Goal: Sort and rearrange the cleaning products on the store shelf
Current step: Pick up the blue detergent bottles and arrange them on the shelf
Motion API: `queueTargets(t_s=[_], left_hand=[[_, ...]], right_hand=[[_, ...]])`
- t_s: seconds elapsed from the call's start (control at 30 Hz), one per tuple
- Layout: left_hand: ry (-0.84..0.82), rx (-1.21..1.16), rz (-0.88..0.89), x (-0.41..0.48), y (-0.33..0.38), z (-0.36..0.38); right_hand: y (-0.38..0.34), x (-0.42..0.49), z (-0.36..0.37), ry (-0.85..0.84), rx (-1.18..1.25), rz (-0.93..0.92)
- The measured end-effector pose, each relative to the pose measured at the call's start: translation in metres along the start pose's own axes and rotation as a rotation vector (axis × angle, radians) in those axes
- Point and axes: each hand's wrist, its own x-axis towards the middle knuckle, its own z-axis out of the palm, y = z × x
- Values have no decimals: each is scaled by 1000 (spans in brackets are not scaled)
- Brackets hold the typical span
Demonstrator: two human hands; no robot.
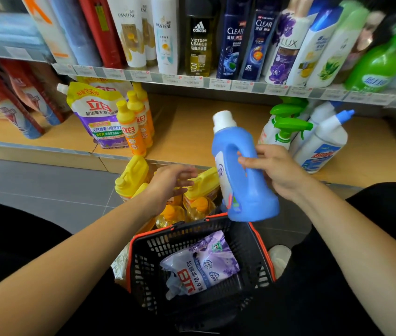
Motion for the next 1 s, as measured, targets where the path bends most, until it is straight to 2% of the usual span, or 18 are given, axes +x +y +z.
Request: queueTargets(t_s=[0.1, 0.27, 0.5, 0.63, 0.8, 0.87, 1.0], left_hand=[[24, -35, 33, 9, 4, 6], [-92, -86, 107, 18, 12, 23], [-162, -50, 287, 23, 19, 43], [-153, 38, 479, 31, 45, 58], [-86, 257, 735, 54, 85, 69], [-53, 346, 778, 68, 96, 71], [19, 467, 750, 99, 104, 73]], right_hand=[[3, -2, -11, -44, -276, -121], [9, -4, -27, -124, -562, -244], [9, -7, -51, -50, -662, -197], [-1, 5, -64, 47, -774, -186], [-12, 36, -67, 137, -802, -172], [-10, 56, -67, 145, -789, -172], [3, 98, -65, 177, -726, -164]])
